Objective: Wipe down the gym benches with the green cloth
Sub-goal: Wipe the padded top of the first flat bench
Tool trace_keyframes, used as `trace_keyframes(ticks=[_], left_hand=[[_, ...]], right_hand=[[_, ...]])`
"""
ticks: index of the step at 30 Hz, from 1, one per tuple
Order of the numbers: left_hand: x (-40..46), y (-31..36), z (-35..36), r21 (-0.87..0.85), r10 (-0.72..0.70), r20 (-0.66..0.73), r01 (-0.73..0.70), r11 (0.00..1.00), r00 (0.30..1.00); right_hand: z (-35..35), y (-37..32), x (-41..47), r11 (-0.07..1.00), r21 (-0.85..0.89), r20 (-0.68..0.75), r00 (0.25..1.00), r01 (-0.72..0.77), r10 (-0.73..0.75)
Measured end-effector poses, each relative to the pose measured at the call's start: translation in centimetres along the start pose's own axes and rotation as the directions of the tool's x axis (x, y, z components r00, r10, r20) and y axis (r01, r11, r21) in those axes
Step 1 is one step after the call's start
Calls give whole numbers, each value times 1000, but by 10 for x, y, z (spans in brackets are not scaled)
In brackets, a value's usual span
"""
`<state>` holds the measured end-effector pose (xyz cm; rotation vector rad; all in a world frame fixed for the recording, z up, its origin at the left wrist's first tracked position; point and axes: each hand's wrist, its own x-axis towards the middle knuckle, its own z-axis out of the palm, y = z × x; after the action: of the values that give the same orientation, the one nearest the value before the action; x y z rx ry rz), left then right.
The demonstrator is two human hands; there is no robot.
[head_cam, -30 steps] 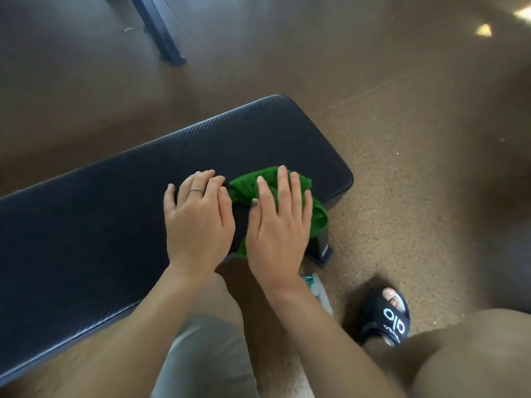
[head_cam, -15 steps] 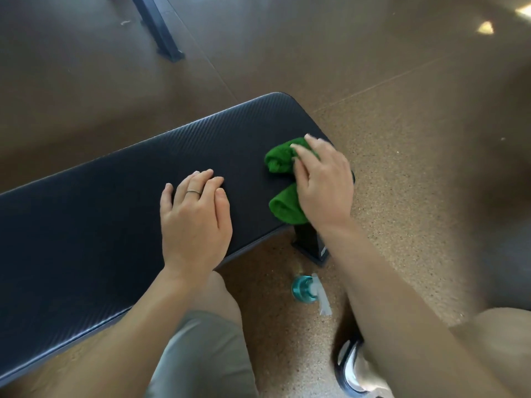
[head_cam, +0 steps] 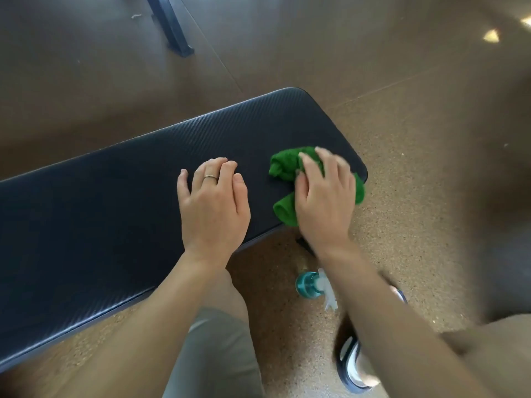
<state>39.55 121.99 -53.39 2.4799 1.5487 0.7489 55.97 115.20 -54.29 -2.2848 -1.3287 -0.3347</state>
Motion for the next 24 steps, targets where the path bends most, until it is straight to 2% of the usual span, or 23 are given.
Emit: trace_keyframes(ticks=[3, 6, 9, 11, 12, 13, 16, 18, 20, 22, 24], left_hand=[[0, 0, -2, -31, -6, -18, 6, 999, 1000], [0, 0, -6, -82, -16, -18, 14, 997, 1000], [0, 0, -7, -132, -34, -22, 31, 991, 999], [0, -2, -7, -144, -26, -19, 23, 989, 999], [0, -3, -7, -149, -20, -19, 17, 989, 1000], [0, -3, -7, -155, -17, -19, 14, 988, 1000], [1, 0, -6, -120, -9, 1, 9, 993, 1000], [2, 1, -5, -73, 13, 30, -11, 997, 999], [3, 2, -4, -48, 21, 48, -18, 999, 999], [3, 3, -3, -29, 23, 57, -21, 999, 998], [5, 4, -3, -8, 29, 57, -29, 1000, 998]], right_hand=[[-1, -38, -46, 998, 54, -37, 998, -45, 47], [6, -70, -66, 996, 87, -11, 1000, 3, -2], [5, -70, -65, 986, 105, 7, 991, 132, -134], [1, -48, -54, 955, 70, 29, 957, 287, -290], [-1, -30, -43, 946, 41, 34, 946, 320, -322], [-3, -9, -30, 955, -3, 22, 955, 297, -297], [-4, 54, 20, 994, -94, -26, 998, 54, -56], [-1, 73, 40, 995, -76, -35, 998, -61, 58], [1, 64, 40, 987, -21, -80, 984, -161, 159], [1, 37, 14, 983, 1, -82, 980, -183, 183], [-3, 8, -18, 997, 29, -12, 997, -76, 76]])
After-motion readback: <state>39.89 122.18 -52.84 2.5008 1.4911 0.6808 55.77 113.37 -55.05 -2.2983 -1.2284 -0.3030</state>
